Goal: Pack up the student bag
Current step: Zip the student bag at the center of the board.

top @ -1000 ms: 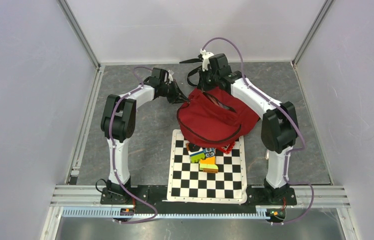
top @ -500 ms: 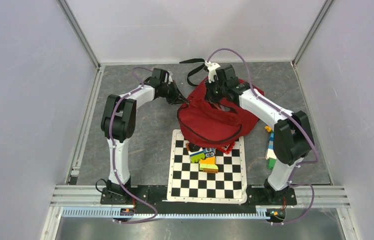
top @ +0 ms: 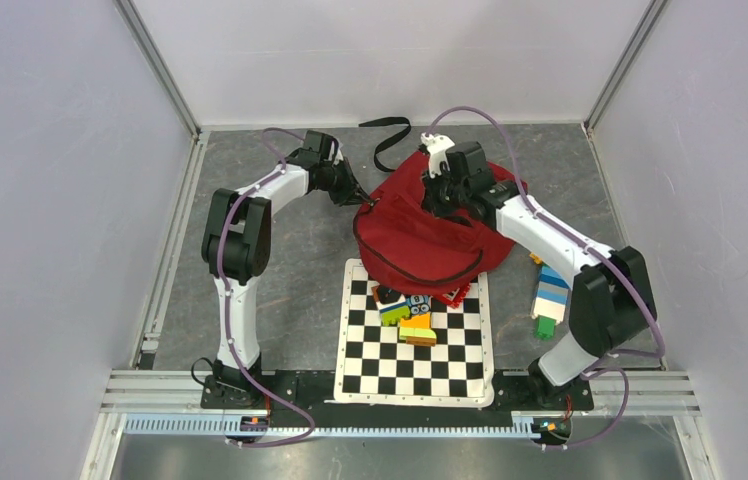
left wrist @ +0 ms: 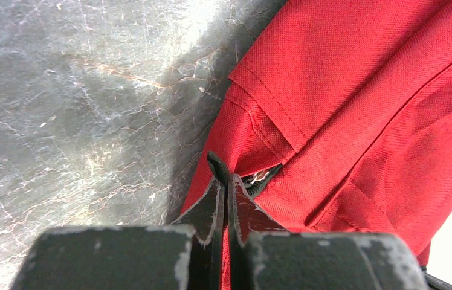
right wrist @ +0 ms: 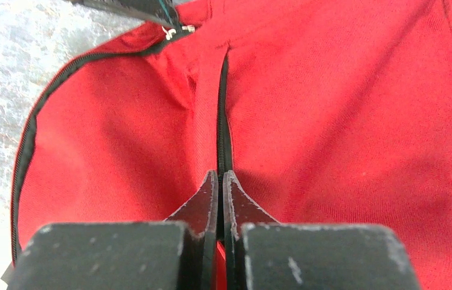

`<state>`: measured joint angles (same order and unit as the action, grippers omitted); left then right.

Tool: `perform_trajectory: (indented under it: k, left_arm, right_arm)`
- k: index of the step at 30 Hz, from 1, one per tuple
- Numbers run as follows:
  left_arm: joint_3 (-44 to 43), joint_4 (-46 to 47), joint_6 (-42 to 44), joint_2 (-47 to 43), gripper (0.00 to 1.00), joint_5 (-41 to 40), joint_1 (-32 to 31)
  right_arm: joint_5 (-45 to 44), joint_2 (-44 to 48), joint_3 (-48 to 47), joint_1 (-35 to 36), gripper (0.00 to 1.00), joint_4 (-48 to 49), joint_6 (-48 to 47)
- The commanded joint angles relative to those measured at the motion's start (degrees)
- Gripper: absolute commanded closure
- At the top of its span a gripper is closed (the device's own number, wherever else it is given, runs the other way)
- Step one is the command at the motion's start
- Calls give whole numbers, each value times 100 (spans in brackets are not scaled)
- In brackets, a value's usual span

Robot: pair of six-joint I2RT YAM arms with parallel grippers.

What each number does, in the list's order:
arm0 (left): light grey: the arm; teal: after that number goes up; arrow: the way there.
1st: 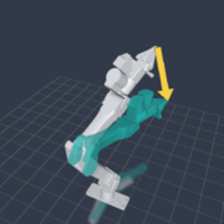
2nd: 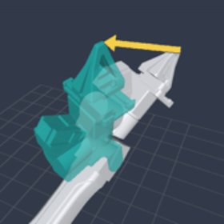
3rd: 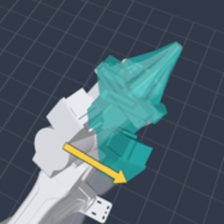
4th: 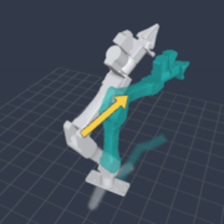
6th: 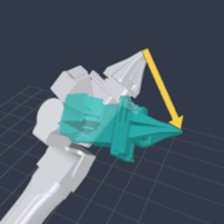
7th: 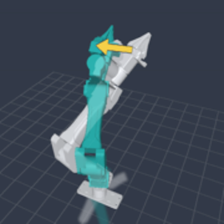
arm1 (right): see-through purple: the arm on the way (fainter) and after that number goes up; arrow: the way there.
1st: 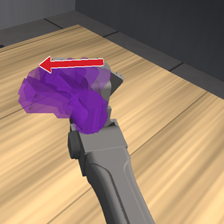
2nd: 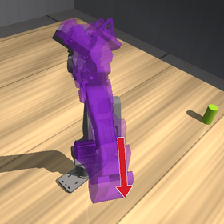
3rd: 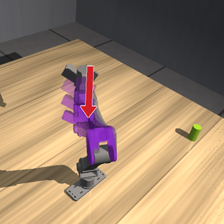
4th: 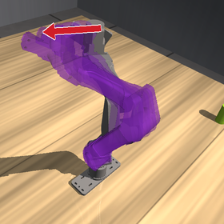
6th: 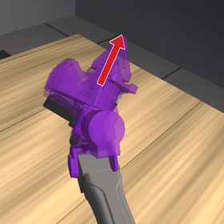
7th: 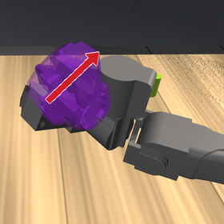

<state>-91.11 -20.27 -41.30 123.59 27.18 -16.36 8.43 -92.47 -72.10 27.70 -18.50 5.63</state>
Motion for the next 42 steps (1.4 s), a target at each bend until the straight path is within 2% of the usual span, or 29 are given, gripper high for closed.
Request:
perform_trajectory:
  k: [1,11,24,34,42]
  left_arm:
    - [-315,-254,401,-14,98,-638,195]
    - [-619,-456,641,166,98,-805,317]
    - [-741,-504,709,315,98,-868,466]
    - [-821,-491,789,359,98,-1000,510]
    - [-799,-495,867,333,98,-1121,546]
  right_arm:
    - [-206,554,325,-61,100,34,-125]
    - [-952,1202,752,-115,100,79,-174]
    - [-1443,1894,1330,-178,100,-200,-152]
    - [-2241,2175,1705,-186,100,-424,-30]
    - [-2546,2293,1854,-220,100,-390,70]
